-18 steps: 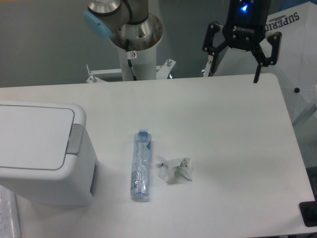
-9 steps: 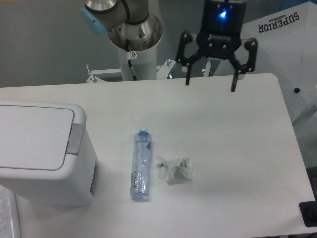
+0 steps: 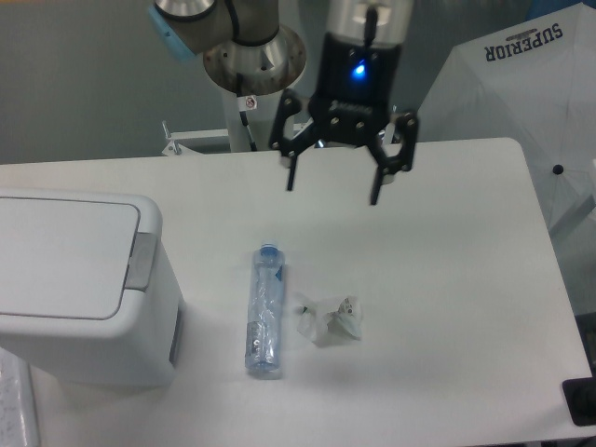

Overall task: Open the trash can
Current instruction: 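Move the open gripper across the table toward the white trash bin, then lower the gripper beside the bin lid and push against its edge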

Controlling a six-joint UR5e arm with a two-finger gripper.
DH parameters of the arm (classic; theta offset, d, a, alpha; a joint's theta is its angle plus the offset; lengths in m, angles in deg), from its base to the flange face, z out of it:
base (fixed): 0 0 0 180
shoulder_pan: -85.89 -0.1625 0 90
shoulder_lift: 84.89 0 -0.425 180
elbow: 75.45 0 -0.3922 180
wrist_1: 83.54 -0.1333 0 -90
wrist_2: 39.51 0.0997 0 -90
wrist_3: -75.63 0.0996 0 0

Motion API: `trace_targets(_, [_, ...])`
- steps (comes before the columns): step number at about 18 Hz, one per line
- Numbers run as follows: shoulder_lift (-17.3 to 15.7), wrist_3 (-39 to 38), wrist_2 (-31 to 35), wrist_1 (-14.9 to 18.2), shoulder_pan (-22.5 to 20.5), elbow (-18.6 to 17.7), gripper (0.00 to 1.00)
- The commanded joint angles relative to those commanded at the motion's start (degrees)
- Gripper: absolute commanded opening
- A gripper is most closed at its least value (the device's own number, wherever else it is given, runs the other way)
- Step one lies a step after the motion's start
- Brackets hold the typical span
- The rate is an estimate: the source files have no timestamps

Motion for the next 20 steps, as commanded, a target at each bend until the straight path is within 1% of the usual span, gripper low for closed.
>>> trace_targets(5, [0.7,-0.2,0.0,0.0,2.6,-0.6,1.0])
trace_targets(8, [1.4,-2.2,-0.1,-0.4,4.1,-0.7,1.0])
trace_targets(10, [2.3,-5.2,0.0,-1.8,5.7,-0.6,1.0])
trace_targets(12, [3.4,-10.7,0.0,-4.9,7.1,-0.9,1.0])
trace_targets(14, [4.5,-13.3,0.1,-7.9,8.1,-0.8,1.0])
trace_targets(17, [5.0,-13.6,0.1,-8.4,9.2,-1.1,1.0])
trace_targets(20, [5.2,-13.6,0.9,-8.7,10.4,-2.6,1.0])
